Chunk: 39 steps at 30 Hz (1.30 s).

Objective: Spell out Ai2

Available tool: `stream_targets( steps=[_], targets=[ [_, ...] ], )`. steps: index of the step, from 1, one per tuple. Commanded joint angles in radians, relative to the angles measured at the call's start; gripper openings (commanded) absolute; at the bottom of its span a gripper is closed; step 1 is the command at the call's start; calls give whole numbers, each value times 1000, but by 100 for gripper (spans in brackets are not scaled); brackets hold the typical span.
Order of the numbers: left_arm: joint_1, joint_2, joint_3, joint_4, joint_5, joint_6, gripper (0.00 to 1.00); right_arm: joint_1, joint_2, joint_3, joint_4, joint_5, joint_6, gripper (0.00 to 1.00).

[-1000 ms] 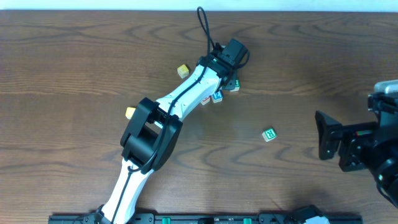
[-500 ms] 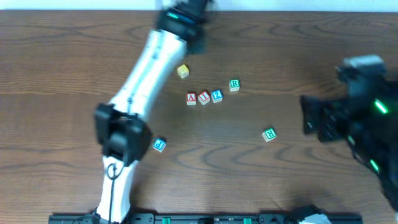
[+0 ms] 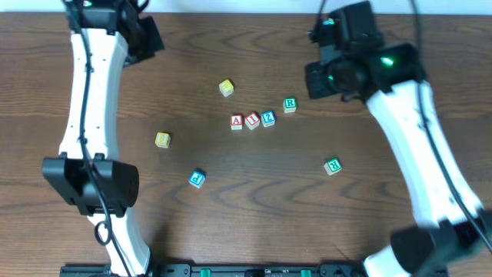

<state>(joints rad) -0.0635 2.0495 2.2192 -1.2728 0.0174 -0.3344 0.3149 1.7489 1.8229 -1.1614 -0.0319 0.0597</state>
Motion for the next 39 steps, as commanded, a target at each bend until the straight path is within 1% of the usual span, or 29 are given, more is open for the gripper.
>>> stream_targets(
  steps=[1, 4, 6, 7, 9, 11, 12, 14, 18, 22, 28, 31, 35, 39],
  targets=[
    [-37, 14, -102, 31, 55, 35, 6, -30, 87, -1, 15, -60, -32, 2],
    [-98, 11, -209, 83, 39, 74, 6, -61, 163, -1, 31, -95, -48, 1],
    [-138, 8, -267, 121, 31, 72, 6, -85, 196, -1, 47, -137, -61, 2],
    [-163, 8, -298, 146, 31, 54, 6, -100, 216, -1, 61, -167, -61, 1],
    [-202, 8, -355, 198, 31, -23, 6, -114, 246, -1, 78, -215, -61, 1],
    [-217, 8, -398, 221, 37, -106, 6, -114, 264, -1, 79, -216, -62, 2],
    [-221, 8, -422, 229, 63, -135, 6, -112, 268, -1, 79, -217, -63, 2],
    [-233, 8, -467, 251, 107, -158, 6, -106, 279, -2, 88, -246, -76, 1],
    [-301, 8, -557, 314, 106, -246, 6, -83, 315, -7, 93, -273, -84, 2],
    [-352, 9, -597, 338, 57, -329, 6, -76, 347, -36, 101, -325, -84, 2],
    [-346, 9, -666, 425, 61, -343, 6, -63, 370, -106, 155, -343, -74, 2],
    [-333, 9, -681, 437, 56, -343, 6, -39, 372, -148, 187, -341, -64, 2],
    [-312, 10, -710, 458, 51, -343, 6, -8, 374, -168, 224, -300, -51, 2],
    [-294, 10, -735, 487, 62, -342, 6, 12, 380, -169, 245, -209, -7, 2]
  ],
)
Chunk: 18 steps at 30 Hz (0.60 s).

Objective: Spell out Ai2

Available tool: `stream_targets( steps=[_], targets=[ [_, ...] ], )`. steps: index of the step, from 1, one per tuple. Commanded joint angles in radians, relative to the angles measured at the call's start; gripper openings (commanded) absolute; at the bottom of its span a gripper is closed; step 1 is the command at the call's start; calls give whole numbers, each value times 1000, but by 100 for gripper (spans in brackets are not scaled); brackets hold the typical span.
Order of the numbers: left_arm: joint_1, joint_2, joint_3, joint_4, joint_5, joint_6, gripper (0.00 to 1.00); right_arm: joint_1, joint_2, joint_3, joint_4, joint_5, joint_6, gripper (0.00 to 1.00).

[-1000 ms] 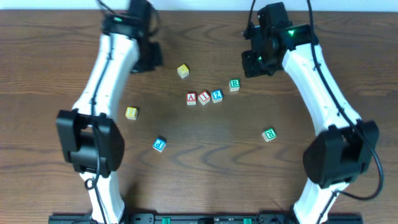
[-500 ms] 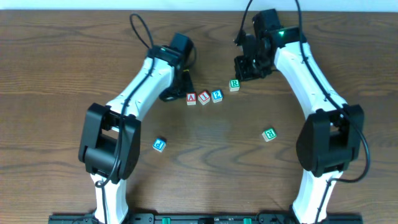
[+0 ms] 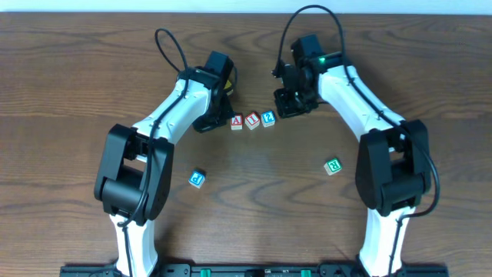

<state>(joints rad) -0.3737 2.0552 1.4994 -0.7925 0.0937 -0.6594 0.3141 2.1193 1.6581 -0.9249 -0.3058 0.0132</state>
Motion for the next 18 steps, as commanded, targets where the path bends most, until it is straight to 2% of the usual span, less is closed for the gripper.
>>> stream_targets(
  steps=[1, 7, 18],
  targets=[
    [19, 4, -18, 12, -14, -14, 6, 16, 10, -4, 14, 79, 42, 2],
    [21, 4, -18, 15, -15, -13, 6, 22, 36, -4, 59, 167, 76, 2],
    [21, 4, -18, 15, -15, 9, 6, 41, 80, -4, 108, 169, 76, 2]
  ],
)
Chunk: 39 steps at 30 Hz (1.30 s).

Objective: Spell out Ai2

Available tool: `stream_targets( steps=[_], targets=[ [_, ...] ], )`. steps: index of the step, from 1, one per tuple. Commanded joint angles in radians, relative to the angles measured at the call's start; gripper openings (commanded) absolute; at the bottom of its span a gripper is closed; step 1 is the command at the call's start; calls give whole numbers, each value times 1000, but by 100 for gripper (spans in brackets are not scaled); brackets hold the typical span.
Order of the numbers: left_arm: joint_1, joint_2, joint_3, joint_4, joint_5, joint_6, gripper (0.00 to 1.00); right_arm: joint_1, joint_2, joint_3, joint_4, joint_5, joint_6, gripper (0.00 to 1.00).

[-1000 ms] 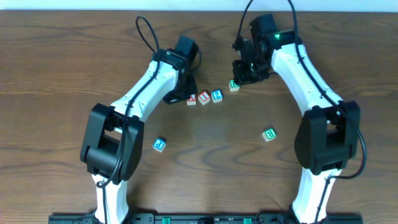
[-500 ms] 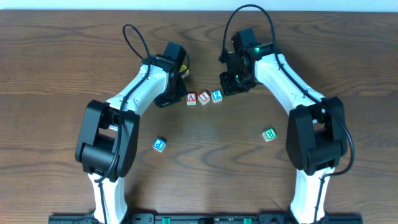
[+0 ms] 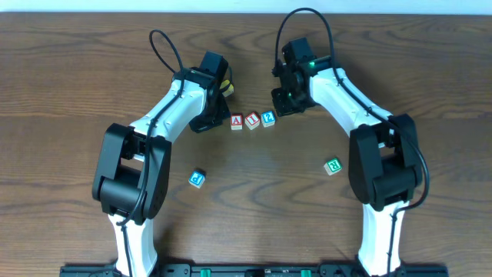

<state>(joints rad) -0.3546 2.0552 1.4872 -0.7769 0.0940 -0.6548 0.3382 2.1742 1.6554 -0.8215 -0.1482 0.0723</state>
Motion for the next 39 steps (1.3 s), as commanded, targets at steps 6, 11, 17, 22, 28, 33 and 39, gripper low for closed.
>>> stream_targets(
  steps=[6, 11, 17, 22, 28, 33, 39],
  targets=[
    [2, 4, -6, -8, -15, 5, 6, 13, 38, -2, 9, 222, 63, 2],
    [2, 4, -16, -3, -20, 5, 6, -35, 39, -1, -5, 329, 103, 2],
    [2, 4, -51, 58, -15, 4, 6, -24, 38, 0, -47, 127, 106, 2],
    [2, 4, -51, 84, -6, 2, 6, 9, 38, 0, -61, 56, 106, 2],
    [2, 17, -54, 125, 5, 4, 6, 28, 38, 0, -74, -8, 106, 2],
    [2, 42, -54, 148, 62, 4, 6, 30, 38, 0, -99, -14, 105, 2],
    [0, 50, -54, 165, 112, 4, 6, 31, 38, 0, -105, -44, 103, 2]
  ],
)
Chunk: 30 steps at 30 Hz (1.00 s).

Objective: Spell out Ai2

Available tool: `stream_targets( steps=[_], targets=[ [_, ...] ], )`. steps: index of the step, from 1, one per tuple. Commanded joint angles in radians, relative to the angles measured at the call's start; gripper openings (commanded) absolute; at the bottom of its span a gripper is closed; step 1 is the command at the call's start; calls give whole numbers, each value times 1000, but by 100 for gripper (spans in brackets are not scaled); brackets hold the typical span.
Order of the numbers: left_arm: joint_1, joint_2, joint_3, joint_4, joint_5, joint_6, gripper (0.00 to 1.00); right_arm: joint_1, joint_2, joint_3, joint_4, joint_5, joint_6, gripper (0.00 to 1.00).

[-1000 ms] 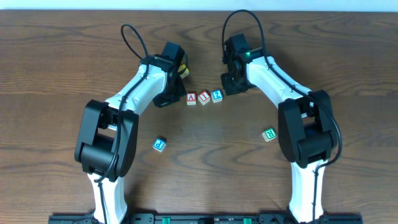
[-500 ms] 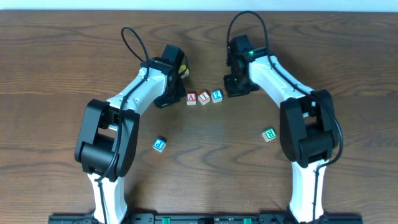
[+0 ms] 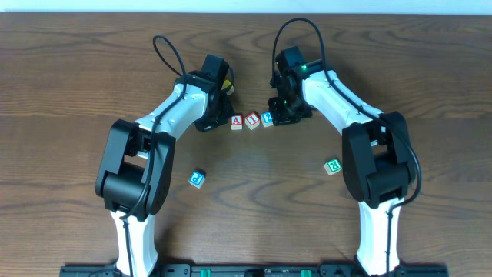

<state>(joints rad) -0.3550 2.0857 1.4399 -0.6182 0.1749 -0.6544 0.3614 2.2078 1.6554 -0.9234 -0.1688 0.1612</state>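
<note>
Three lettered blocks lie in a row at the table's middle: a red A block [image 3: 237, 121], a red i block [image 3: 252, 121] and a blue 2 block [image 3: 267, 118]. My left gripper [image 3: 207, 121] sits just left of the A block. My right gripper [image 3: 277, 109] is just right of the 2 block, close to or touching it. From above, both sets of fingers are dark and their gaps do not show.
A blue P block [image 3: 197, 178] lies front left and a green R block [image 3: 332, 165] front right. A yellow block [image 3: 227, 87] peeks out beside the left wrist. Both arms arch over the back half of the wooden table [image 3: 254, 215].
My right gripper has shifted slightly left and toward the front, closer to the 2 block. The left arm has barely moved. The three blocks stay in their row.
At first both arms were spread wide, away from the blocks, and the A, i, 2 row lay in the middle with loose blocks around it. Then both grippers stood on either side of the row. Now they flank it more closely.
</note>
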Motion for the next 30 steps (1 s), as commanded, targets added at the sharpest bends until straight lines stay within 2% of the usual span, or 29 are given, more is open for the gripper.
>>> stream_targets(
  steps=[1, 30],
  targets=[
    [1, 20, -7, 6, 37, 3, 6, 9, 5, 0, -2, -24, 14, 2],
    [-6, 20, -7, 21, 89, 4, 6, 46, 5, 0, 26, -45, -2, 2]
  ],
)
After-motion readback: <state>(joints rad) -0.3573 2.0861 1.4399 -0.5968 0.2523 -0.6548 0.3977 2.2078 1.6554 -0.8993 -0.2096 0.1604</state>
